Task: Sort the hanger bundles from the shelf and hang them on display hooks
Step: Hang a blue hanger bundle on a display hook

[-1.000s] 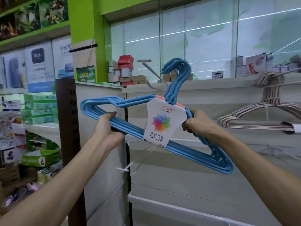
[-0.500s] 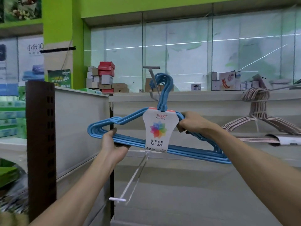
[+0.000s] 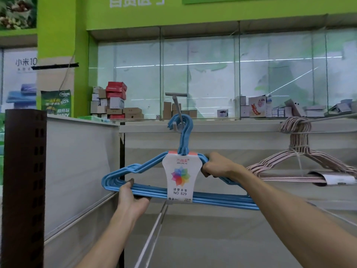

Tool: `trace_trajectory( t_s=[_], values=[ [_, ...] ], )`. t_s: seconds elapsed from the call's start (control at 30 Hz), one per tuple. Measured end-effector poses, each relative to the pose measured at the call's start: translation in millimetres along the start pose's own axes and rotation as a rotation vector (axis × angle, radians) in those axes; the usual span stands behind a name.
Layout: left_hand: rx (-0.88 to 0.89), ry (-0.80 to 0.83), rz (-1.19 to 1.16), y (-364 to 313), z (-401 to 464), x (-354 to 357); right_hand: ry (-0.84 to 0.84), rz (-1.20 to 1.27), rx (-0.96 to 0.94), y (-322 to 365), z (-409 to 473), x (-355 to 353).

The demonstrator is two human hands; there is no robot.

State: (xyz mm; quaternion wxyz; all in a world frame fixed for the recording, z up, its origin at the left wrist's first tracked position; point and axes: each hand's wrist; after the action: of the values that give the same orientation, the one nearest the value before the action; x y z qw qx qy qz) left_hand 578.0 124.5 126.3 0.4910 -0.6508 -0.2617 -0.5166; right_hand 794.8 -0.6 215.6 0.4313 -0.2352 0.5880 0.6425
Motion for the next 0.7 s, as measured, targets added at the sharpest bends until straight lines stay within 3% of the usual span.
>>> trace_trajectory(
  t_s=[0.37, 0.7],
  values=[
    [-0.041, 0.041, 0.128, 6, -8, -6, 0.024, -0.057, 0.018, -2, 1, -3],
    [-0.112, 0.122, 0.546, -18, -56, -10, -0.143, -0.166, -0.046, -6, -8, -7]
  ],
)
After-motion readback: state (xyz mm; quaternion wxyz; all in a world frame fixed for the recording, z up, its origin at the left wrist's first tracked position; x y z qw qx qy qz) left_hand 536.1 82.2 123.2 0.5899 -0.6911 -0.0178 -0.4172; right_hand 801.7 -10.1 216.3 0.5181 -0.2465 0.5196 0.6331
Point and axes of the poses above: each hand's wrist, its own z-axis towards the middle knuckle, its own x-axis out of the palm, y = z × x, and after that the axes turned 7 degrees about y, right-handed
